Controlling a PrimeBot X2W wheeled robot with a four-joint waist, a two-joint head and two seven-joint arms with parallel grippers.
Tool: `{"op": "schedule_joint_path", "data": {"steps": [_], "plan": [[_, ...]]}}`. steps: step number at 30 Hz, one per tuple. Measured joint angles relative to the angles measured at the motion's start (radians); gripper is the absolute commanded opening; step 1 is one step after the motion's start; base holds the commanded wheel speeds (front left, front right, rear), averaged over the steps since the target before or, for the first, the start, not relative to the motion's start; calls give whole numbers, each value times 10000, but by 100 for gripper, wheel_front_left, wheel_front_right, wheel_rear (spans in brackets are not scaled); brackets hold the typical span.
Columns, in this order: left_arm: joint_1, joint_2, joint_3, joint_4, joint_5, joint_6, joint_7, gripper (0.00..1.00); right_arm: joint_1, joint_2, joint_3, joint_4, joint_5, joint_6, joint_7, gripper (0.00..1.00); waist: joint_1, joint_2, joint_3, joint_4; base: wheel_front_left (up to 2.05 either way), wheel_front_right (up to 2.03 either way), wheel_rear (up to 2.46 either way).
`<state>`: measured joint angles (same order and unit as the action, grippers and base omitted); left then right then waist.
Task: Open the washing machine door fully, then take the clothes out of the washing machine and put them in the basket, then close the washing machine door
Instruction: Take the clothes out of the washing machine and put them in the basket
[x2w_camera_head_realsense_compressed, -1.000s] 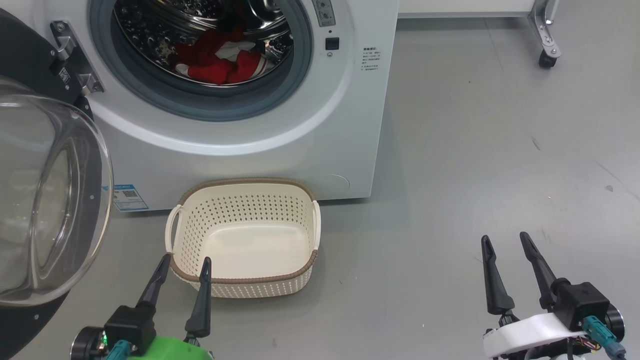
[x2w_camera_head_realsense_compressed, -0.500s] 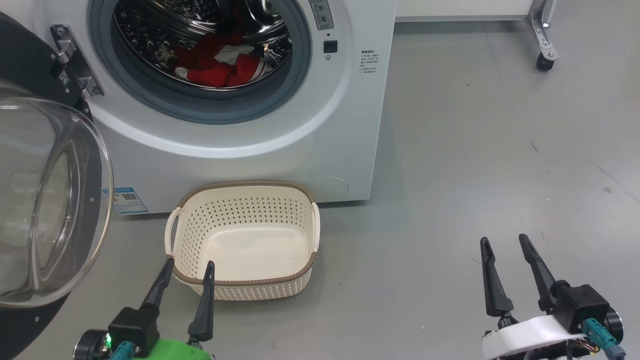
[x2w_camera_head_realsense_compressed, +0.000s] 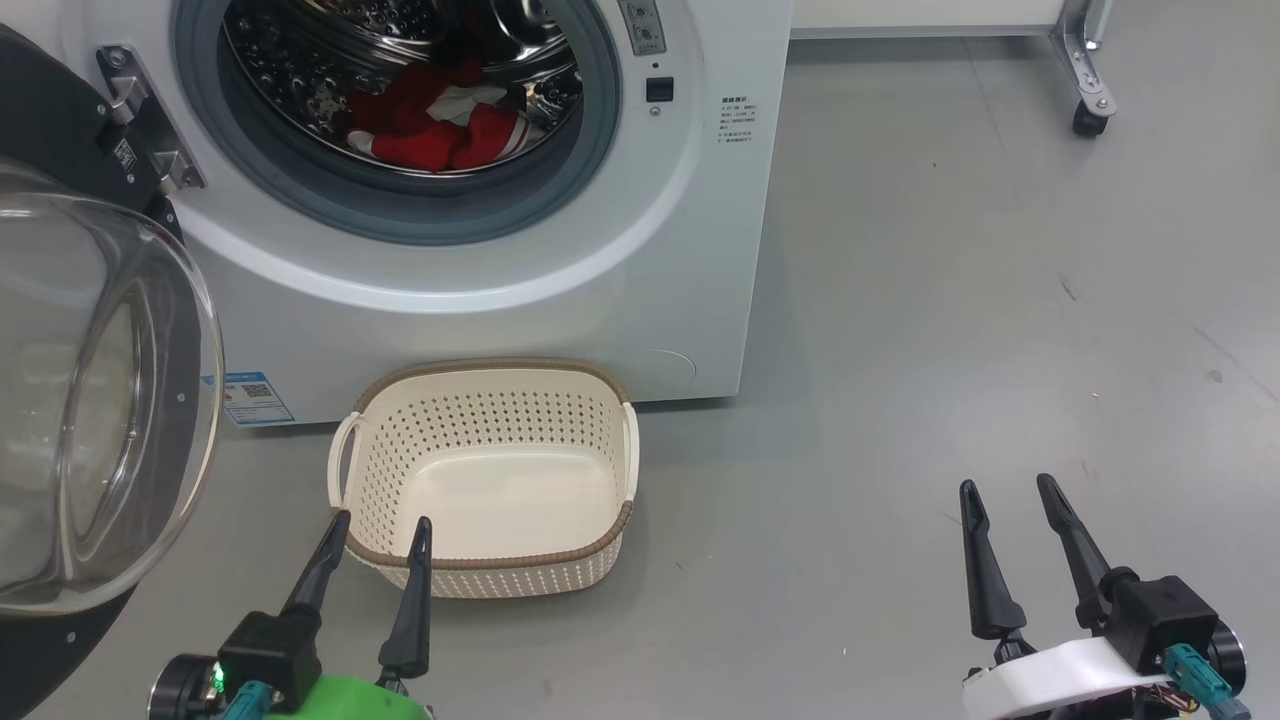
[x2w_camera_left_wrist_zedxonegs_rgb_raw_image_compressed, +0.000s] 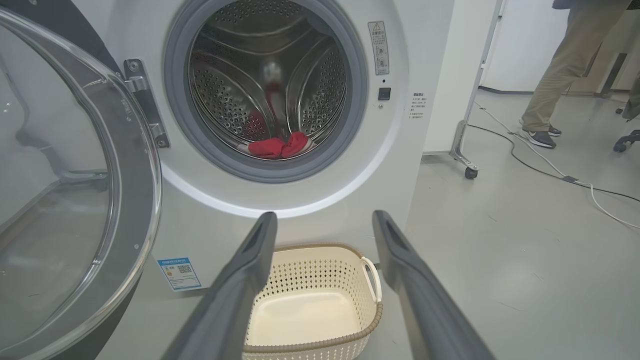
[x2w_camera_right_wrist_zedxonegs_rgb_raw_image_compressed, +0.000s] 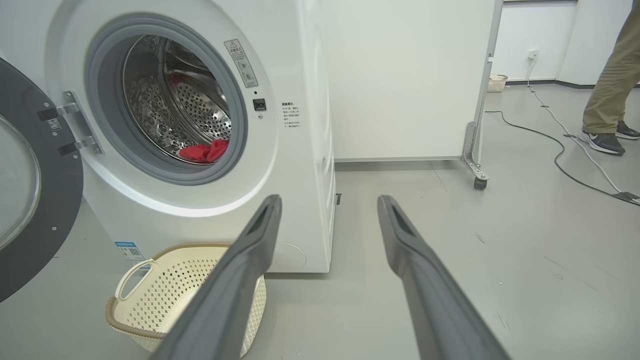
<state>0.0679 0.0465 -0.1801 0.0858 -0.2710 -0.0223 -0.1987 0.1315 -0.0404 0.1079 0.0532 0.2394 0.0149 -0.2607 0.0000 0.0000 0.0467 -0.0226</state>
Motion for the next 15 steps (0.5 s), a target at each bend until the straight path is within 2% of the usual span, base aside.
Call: {"op": "schedule_joint_path", "data": {"steps": [15], "plan": [[-1,2,-40,-230,176,174,-6,100,0,2,48,-88,29,-77,0,100,0,0,63,-47,24,-24,0]]}}
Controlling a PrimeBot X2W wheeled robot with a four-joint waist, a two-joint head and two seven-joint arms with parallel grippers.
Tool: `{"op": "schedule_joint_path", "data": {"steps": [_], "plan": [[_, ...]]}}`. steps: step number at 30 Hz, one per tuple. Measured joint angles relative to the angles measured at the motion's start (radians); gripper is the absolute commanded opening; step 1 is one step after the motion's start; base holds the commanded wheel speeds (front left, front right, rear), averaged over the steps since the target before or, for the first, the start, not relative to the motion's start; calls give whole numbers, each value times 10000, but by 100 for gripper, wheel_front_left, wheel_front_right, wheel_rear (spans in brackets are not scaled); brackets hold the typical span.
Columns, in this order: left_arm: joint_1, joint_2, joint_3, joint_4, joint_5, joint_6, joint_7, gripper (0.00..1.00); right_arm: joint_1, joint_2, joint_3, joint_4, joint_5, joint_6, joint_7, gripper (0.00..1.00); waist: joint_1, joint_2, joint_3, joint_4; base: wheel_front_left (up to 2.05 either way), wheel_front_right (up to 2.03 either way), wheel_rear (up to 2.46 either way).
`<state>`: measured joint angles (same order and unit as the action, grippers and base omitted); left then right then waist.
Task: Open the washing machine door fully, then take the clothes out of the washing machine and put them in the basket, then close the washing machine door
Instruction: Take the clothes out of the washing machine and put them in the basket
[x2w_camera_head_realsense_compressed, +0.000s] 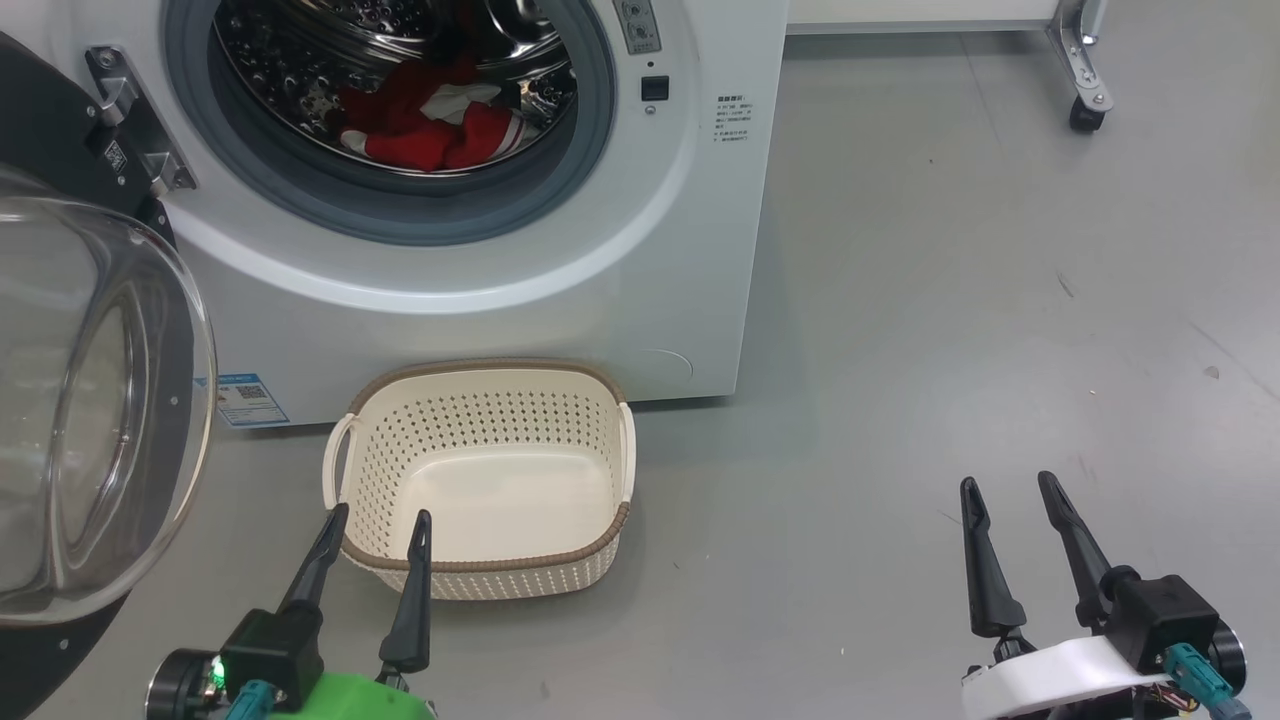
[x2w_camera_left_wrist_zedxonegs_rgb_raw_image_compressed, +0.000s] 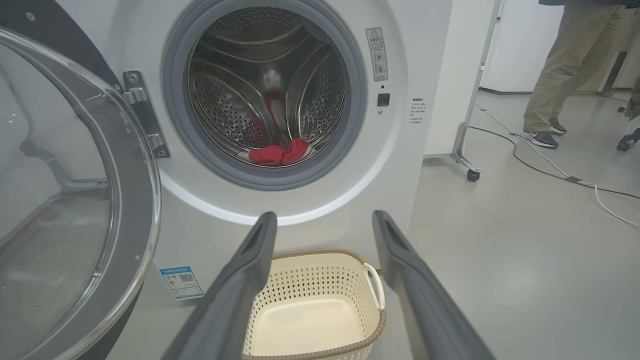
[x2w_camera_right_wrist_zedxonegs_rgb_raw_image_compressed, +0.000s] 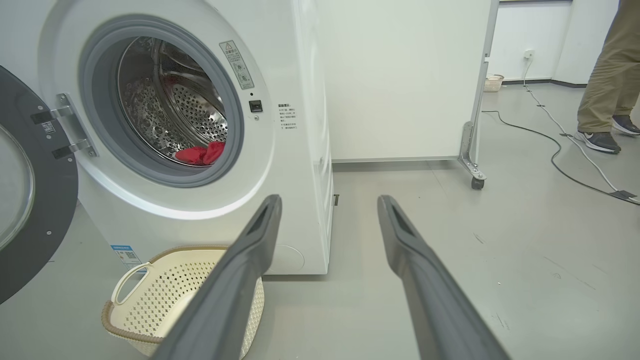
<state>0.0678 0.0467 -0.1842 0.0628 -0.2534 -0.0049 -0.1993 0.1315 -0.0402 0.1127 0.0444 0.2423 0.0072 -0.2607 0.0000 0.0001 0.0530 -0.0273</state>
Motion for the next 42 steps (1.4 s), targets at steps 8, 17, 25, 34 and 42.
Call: {"op": "schedule_joint_path", "data": {"steps": [8,17,25,34,42], "plan": [[0,0,-8,-27,0,6,0,100,0,0,23,0,38,0,0,100,0,0,-11,-27,65,-65,0],[1,0,-71,-29,0,8,0,100,1,0,31,0,38,0,0,100,0,0,-23,-41,94,-94,0],[2,2,-71,-21,0,100,2,100,1,0,52,2,38,-2,0,100,0,0,-23,-27,102,-102,0],[2,2,-59,-61,2,188,2,100,2,0,65,2,40,-2,0,100,0,0,-2,-16,75,-75,0],[2,2,-54,-75,4,219,2,100,2,0,84,2,102,-2,0,100,0,0,29,-13,44,-44,0]]}}
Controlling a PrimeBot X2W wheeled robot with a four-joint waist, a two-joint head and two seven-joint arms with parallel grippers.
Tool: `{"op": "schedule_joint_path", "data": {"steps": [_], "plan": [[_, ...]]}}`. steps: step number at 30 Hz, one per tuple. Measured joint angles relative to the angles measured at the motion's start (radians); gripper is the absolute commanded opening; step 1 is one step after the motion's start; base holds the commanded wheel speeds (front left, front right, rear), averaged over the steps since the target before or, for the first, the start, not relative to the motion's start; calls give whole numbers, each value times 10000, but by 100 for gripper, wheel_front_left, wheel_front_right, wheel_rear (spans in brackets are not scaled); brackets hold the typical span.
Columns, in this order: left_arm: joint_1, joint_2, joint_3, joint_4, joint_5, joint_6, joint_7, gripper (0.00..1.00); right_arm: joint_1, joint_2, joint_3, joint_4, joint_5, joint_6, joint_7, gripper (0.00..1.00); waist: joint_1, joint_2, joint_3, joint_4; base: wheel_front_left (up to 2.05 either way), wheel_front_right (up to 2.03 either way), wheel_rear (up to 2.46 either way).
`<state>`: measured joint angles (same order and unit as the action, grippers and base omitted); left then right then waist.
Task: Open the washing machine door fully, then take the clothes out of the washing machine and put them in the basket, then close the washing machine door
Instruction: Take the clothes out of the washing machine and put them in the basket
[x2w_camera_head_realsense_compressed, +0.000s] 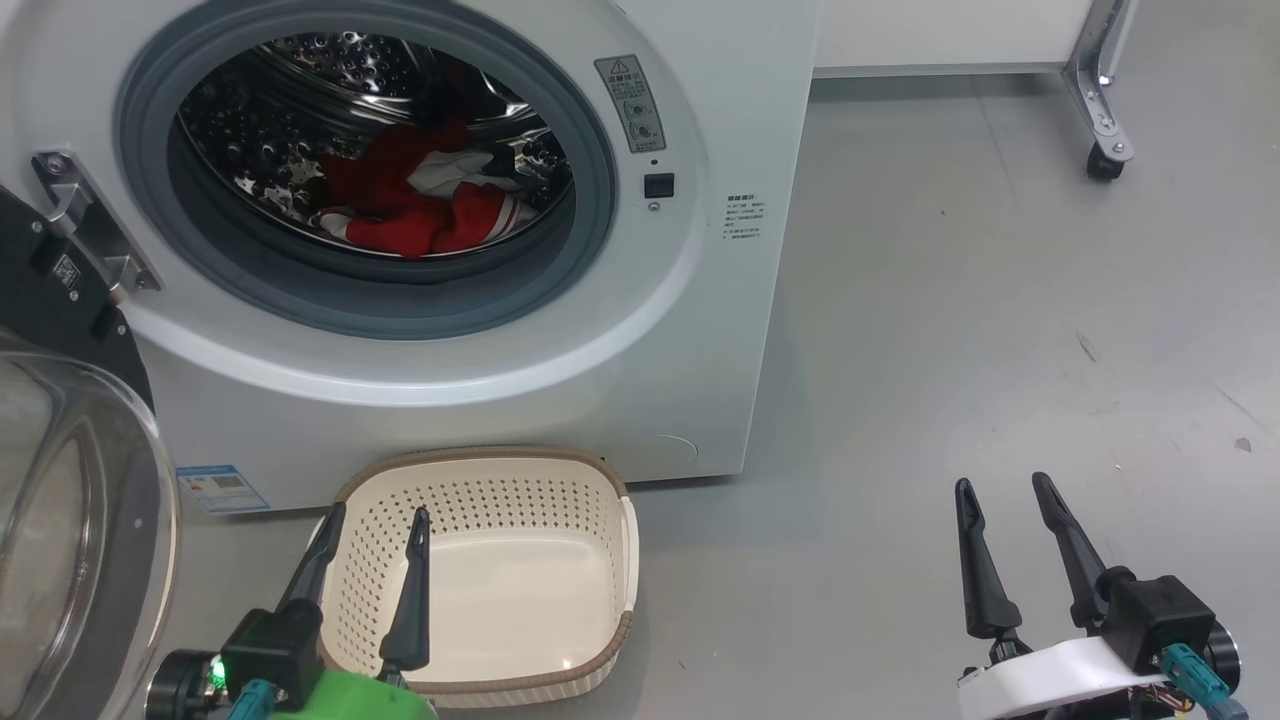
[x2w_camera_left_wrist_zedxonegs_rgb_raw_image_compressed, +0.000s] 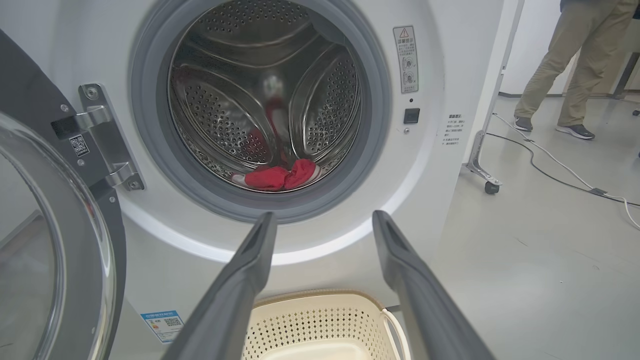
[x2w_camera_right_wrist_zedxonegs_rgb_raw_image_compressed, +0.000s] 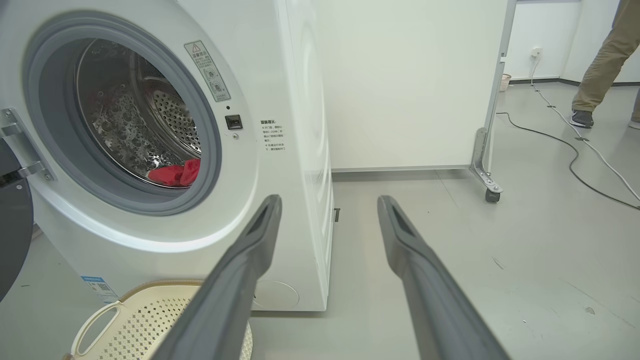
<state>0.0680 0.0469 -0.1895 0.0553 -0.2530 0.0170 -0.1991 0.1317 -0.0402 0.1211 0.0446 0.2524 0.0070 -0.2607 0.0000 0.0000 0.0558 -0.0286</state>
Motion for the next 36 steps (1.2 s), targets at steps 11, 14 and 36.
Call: {"op": "schedule_joint_path", "data": {"steps": [11,14,36], "plan": [[0,0,0,-42,0,58,0,100,-1,0,46,0,17,-10,0,100,0,0,54,21,11,-11,0],[0,0,0,-42,0,59,0,100,-1,0,52,2,25,-10,0,100,0,0,65,29,0,0,0],[-19,2,-194,8,-8,69,309,100,-12,0,146,-136,-38,4,0,100,0,0,563,14,0,0,0]]}}
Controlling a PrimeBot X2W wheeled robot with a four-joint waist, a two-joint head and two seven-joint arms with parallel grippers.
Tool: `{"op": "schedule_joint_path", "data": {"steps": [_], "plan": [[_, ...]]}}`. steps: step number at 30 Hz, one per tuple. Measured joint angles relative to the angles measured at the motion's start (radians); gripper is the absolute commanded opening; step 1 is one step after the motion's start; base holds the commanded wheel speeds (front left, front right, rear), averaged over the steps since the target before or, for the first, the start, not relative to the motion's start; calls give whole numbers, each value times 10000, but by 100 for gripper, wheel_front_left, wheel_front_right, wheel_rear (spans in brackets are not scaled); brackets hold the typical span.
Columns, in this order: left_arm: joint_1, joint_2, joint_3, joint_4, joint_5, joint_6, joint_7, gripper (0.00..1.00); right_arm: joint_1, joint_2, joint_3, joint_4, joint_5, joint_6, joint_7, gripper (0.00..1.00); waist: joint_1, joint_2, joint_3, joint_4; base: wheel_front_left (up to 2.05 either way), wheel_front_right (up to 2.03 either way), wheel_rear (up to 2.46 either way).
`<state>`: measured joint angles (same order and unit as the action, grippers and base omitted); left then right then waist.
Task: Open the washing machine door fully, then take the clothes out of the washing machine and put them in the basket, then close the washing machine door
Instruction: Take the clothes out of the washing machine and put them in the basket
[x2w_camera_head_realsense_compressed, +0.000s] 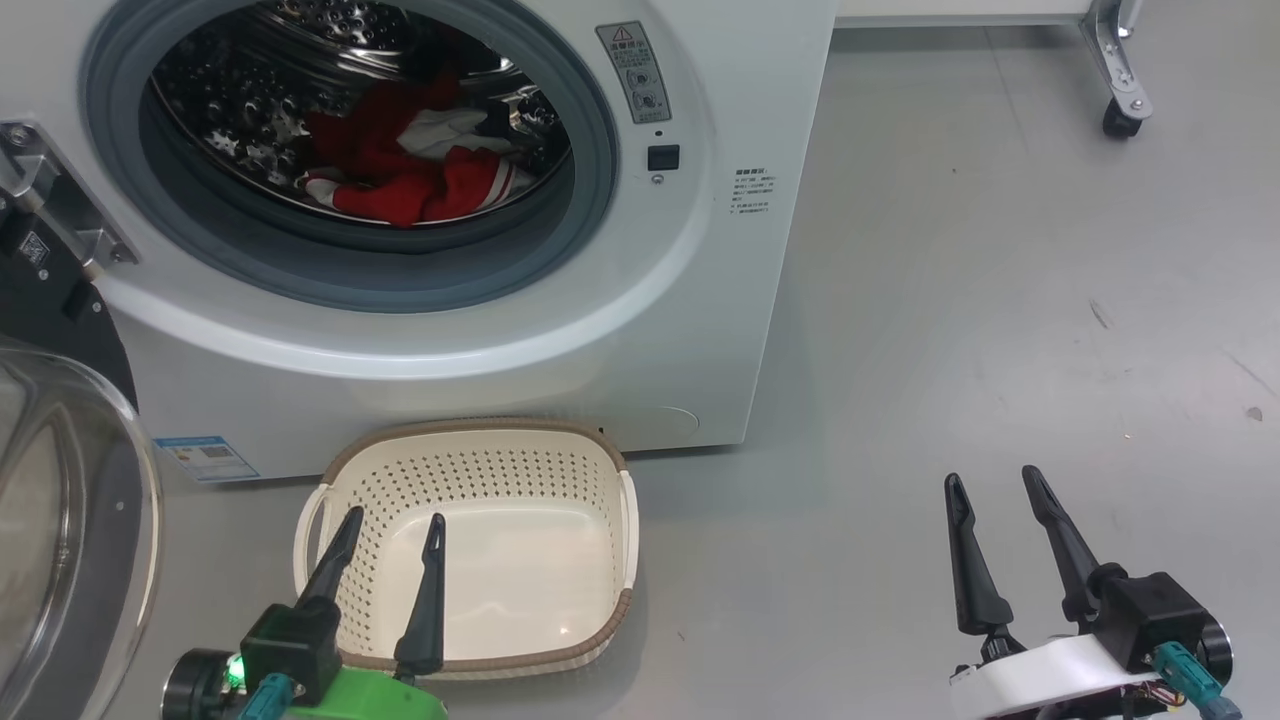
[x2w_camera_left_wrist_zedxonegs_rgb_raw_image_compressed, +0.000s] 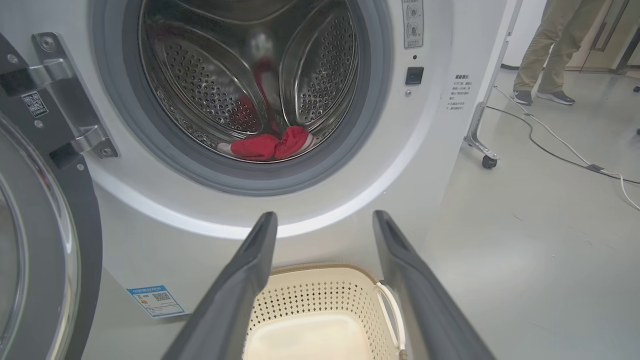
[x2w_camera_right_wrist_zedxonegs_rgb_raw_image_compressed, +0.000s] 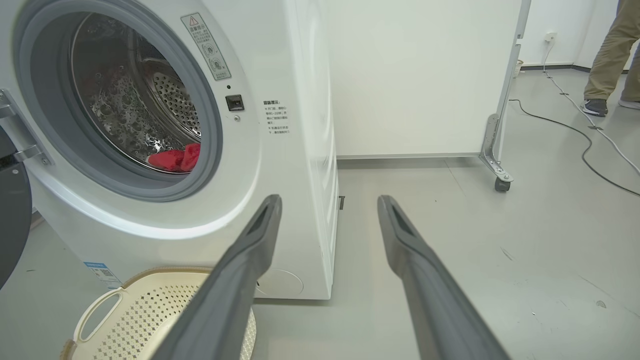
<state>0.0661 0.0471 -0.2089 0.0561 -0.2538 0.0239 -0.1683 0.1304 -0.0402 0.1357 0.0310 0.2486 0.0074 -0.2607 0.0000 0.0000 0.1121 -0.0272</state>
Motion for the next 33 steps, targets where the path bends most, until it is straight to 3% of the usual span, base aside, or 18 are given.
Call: {"op": "schedule_joint_path", "data": {"steps": [11,24,33], "plan": [[-928,-2,-232,301,-198,-42,472,100,-345,-2,222,-309,-121,90,0,100,0,0,1052,-162,0,0,0],[-3376,6,107,968,-991,-479,1824,100,-1047,-4,771,-671,98,92,0,100,0,0,2529,-749,0,0,0],[-5657,834,1007,972,-1701,-792,3317,100,-1832,-13,1162,-928,723,75,0,100,0,0,3571,-1372,0,0,0]]}}
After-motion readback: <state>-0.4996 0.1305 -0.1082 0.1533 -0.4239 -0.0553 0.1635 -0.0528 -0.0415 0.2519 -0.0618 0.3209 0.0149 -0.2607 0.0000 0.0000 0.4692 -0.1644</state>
